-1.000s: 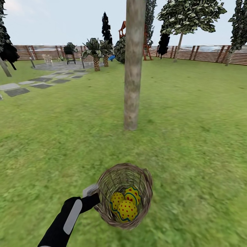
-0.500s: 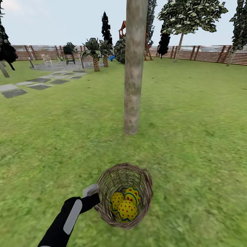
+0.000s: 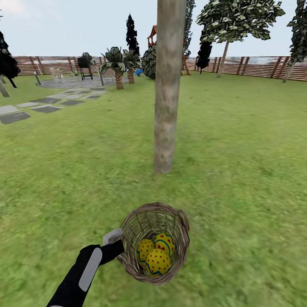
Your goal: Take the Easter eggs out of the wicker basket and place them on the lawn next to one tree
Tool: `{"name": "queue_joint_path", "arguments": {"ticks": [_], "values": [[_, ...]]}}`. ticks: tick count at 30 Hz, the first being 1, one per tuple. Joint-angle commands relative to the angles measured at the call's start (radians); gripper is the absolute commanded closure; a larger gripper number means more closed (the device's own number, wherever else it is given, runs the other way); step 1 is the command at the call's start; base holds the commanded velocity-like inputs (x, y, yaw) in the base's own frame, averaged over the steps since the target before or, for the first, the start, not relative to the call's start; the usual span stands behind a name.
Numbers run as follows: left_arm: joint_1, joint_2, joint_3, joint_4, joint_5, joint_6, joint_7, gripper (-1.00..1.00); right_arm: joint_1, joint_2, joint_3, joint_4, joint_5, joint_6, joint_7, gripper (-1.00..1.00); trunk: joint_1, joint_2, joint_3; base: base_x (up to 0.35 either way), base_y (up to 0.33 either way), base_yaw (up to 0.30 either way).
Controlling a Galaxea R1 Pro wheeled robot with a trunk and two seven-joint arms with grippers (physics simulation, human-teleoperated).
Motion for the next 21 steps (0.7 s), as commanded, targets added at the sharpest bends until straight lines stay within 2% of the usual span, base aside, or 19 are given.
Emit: {"name": "queue_joint_path", "arguments": {"ticks": [1, 21], "values": [[-0.001, -0.001, 0.002, -0.002, 0.022, 0.003, 0.007, 1.0, -0.002, -0.002, -0.008, 0.002, 0.006, -0.007, 0.001, -1.0, 0.001, 0.0, -0.001, 0.339, 0.0, 0.0], [-0.001, -0.001, 0.002, -0.002, 0.022, 0.003, 0.007, 1.0, -0.001, -0.002, -0.008, 0.0, 0.007, -0.008, 0.001, -1.0, 0.001, 0.0, -0.001, 0.339, 0.0, 0.0]]}}
